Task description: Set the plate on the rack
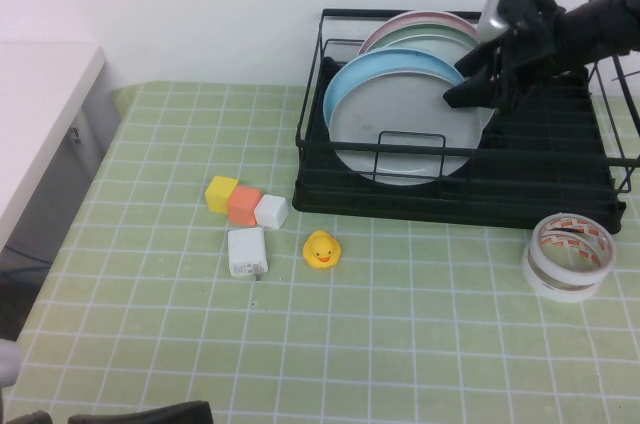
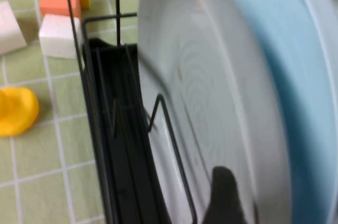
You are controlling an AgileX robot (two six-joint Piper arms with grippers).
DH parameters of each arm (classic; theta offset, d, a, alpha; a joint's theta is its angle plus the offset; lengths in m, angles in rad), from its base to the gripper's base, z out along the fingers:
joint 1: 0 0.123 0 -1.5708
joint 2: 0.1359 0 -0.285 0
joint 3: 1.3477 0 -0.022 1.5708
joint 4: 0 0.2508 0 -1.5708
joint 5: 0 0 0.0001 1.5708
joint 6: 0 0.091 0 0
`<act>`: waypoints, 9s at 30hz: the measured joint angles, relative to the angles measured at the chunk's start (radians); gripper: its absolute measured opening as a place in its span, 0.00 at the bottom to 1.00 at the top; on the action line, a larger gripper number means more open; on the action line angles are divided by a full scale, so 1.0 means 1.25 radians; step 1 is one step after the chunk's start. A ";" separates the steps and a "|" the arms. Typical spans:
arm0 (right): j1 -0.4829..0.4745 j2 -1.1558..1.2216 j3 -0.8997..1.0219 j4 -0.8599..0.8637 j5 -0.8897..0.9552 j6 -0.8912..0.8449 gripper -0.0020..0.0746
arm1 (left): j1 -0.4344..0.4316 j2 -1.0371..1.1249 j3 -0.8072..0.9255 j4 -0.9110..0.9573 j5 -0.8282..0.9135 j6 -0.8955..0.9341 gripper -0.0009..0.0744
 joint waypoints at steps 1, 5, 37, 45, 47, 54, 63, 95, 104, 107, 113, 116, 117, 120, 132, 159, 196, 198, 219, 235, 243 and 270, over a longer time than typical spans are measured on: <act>0.000 -0.009 0.000 -0.003 0.002 0.009 0.62 | 0.000 0.000 0.000 0.000 0.002 0.000 0.01; 0.000 -0.061 -0.010 -0.033 0.011 0.057 0.63 | 0.000 0.000 0.000 0.031 0.003 0.001 0.01; -0.045 -1.047 0.654 0.016 0.010 0.285 0.03 | 0.000 -0.355 -0.015 0.841 0.107 -0.553 0.01; -0.045 -1.309 0.967 0.031 -0.117 0.243 0.03 | 0.000 -0.355 -0.001 0.843 0.117 -0.554 0.01; -0.045 -1.350 1.016 0.047 -0.119 0.243 0.03 | 0.000 -0.355 -0.001 0.844 0.117 -0.554 0.01; -0.045 -1.393 1.084 0.155 -0.127 0.243 0.03 | 0.000 -0.355 -0.001 0.844 0.117 -0.554 0.01; -0.045 -1.395 1.086 0.167 -0.101 0.253 0.03 | 0.000 -0.355 -0.001 0.844 0.117 -0.555 0.01; -0.049 -1.845 1.512 -0.273 -0.523 0.437 0.03 | 0.000 -0.355 -0.001 0.844 0.117 -0.555 0.01; -0.072 -1.975 1.789 -0.740 -0.559 1.196 0.03 | 0.000 -0.357 -0.001 0.844 0.120 -0.555 0.01; -0.072 -1.975 1.815 -0.762 -0.567 1.250 0.03 | 0.000 -0.357 -0.001 0.844 0.120 -0.555 0.01; -0.102 -1.975 1.842 -0.777 -0.577 1.266 0.03 | 0.000 -0.357 -0.001 0.844 0.120 -0.555 0.01; -0.121 -1.975 1.842 -0.790 -0.582 1.268 0.03 | 0.000 -0.357 -0.001 0.844 0.120 -0.555 0.01; -0.122 -1.975 1.842 -0.794 -0.579 1.268 0.03 | 0.000 -0.357 -0.001 0.844 0.120 -0.555 0.01; -0.123 -1.975 1.842 -0.795 -0.558 1.268 0.03 | 0.000 -0.357 -0.001 0.844 0.120 -0.555 0.01; -0.095 -1.975 1.839 -0.792 -0.531 1.269 0.03 | 0.000 -0.357 -0.001 0.844 0.120 -0.555 0.01; -0.095 -1.975 1.837 -0.791 -0.525 1.269 0.03 | 0.051 -0.357 0.059 0.902 0.039 -0.554 0.01; -0.095 -1.975 1.837 -0.789 -0.522 1.269 0.03 | 0.299 -0.440 0.286 0.902 -0.153 -0.538 0.01; -0.095 -1.975 1.837 -0.789 -0.522 1.270 0.03 | 0.299 -0.440 0.286 0.902 -0.153 -0.538 0.01; -0.095 -1.975 1.837 -0.789 -0.522 1.272 0.02 | 0.298 -0.440 0.286 0.902 -0.151 -0.538 0.01; -0.095 -1.975 1.837 -0.789 -0.522 1.272 0.02 | 0.298 -0.440 0.286 0.902 -0.151 -0.538 0.01; -0.108 -1.975 1.837 -0.789 -0.522 1.272 0.02 | 0.298 -0.440 0.286 0.902 -0.151 -0.538 0.01; -0.175 -1.975 1.837 -0.789 -0.521 1.272 0.02 | 0.298 -0.440 0.286 0.902 -0.151 -0.538 0.01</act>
